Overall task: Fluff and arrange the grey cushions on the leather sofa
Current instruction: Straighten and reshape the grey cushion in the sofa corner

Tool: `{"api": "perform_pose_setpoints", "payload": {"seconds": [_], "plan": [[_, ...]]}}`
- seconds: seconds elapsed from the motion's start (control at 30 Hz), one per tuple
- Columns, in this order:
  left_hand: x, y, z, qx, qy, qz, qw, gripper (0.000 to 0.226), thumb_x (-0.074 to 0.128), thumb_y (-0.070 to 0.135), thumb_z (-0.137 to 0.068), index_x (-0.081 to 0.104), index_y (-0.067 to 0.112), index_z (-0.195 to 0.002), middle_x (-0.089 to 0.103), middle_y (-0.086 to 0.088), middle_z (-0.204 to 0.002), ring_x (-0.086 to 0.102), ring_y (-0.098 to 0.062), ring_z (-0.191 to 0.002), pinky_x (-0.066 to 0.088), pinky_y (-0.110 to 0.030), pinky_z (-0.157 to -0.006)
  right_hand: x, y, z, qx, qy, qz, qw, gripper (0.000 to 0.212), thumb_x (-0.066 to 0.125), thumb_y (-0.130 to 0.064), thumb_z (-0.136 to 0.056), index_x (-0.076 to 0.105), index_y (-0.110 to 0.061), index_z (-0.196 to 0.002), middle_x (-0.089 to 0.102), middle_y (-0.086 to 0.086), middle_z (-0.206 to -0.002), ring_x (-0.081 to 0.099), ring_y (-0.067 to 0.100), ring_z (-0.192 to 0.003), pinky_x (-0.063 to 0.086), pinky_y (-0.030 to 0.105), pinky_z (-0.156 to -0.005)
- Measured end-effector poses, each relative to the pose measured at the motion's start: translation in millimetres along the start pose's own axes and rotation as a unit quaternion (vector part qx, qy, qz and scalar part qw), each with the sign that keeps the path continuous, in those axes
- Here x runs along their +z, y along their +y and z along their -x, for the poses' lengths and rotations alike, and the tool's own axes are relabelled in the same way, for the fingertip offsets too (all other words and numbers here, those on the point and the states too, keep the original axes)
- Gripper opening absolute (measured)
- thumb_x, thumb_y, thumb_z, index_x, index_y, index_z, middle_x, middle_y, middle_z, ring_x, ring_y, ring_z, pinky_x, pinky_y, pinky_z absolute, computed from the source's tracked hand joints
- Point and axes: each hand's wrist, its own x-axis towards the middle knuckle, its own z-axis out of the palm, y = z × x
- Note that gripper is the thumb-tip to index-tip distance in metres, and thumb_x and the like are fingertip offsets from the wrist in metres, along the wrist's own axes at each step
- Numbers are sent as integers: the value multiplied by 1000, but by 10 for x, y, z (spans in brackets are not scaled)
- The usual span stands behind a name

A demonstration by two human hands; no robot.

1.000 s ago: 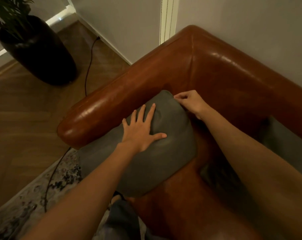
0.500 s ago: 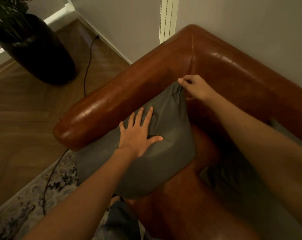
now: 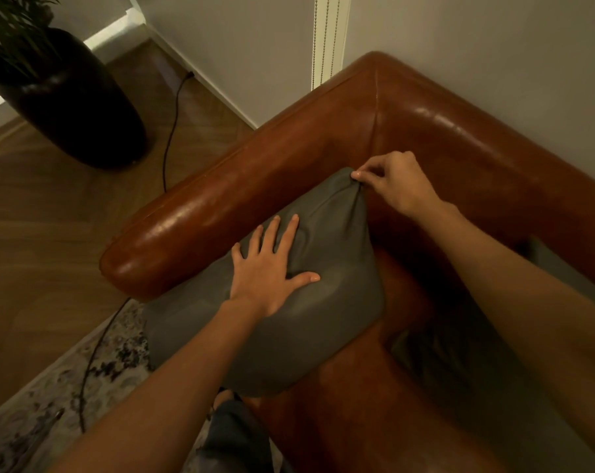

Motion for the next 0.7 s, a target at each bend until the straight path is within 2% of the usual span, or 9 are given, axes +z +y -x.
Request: {"api": "perform_pose_setpoints", "payload": {"seconds": [0.1, 0.13, 0.2, 0.23, 0.3, 0.4, 0.5, 0.6, 0.7], "plan": [[-1, -4, -4, -1, -5, -4, 1000, 98, 29, 84, -77, -22, 39, -147, -5, 2, -163, 1, -27, -149, 13, -59, -114, 72, -45, 185, 22, 124, 22, 992, 24, 64, -44, -90, 69, -21, -95, 67, -4, -81, 64, 13, -79, 55, 36, -76], [0, 2, -7, -3, -3, -3, 1000, 98, 29, 84, -77, -22, 39, -147, -5, 1, -163, 1, -27, -149, 13, -60, -114, 89, -44, 209, 51, 120, 7, 991, 30, 63, -52, -88, 65, -22, -89, 64, -5, -78, 62, 14, -76, 54, 35, -71], [7, 17, -3, -4, -2, -7, 1000, 98, 29, 84, -77, -21, 39, -148, -4, 1, -163, 2, -28, -149, 14, -60, -114, 131, -49, 213, 98, 57, -32, 993, 42, 54, -64, -88, 60, -24, -77, 60, -3, -75, 62, 20, -74, 54, 40, -67], [13, 25, -1, -4, -3, -10, 1000, 98, 28, 84, -77, -21, 39, -148, -4, 1, -163, 2, -28, -149, 14, -60, -114, 149, -67, 207, 108, 24, -47, 993, 43, 50, -64, -90, 58, -24, -74, 58, -2, -75, 61, 23, -74, 54, 42, -67], [12, 34, -3, -4, -6, -13, 1000, 98, 29, 84, -77, -22, 39, -147, -5, 1, -163, 1, -28, -149, 13, -60, -114, 183, -132, 204, 108, -4, -59, 992, 37, 51, -50, -96, 58, -20, -75, 56, -2, -73, 57, 19, -68, 50, 39, -65], [14, 16, -12, -6, -13, -17, 1000, 98, 28, 84, -78, -24, 39, -147, -6, 1, -163, 0, -28, -149, 12, -61, -114, 177, -218, 215, 59, 10, -6, 998, 29, 52, -34, -100, 59, -14, -79, 55, 0, -71, 55, 18, -67, 47, 39, -64], [20, 6, -2, -6, -15, -24, 1000, 98, 28, 85, -77, -25, 40, -146, -7, 1, -163, -1, -28, -149, 12, -61, -114, 115, -223, 252, 54, 41, 50, 996, 29, 51, -36, -99, 57, -20, -76, 55, -4, -71, 55, 20, -72, 46, 37, -67], [-31, 16, 9, 8, -20, 14, 1000, 96, 30, 84, -77, -20, 42, -147, -7, 3, -163, -3, -25, -149, 8, -58, -116, 191, -127, 263, 128, 43, -42, 990, 33, 48, -41, -100, 56, -21, -75, 57, -1, -75, 57, 21, -74, 50, 40, -69], [-84, -132, 131, 27, -23, 31, 999, 89, 30, 81, -79, -15, 46, -148, -7, 4, -163, -3, -22, -149, 5, -52, -118, 276, -57, 260, 236, 75, -136, 959, 34, 41, -42, -102, 61, -16, -95, 61, 5, -98, 61, 25, -96, 57, 45, -79]]}}
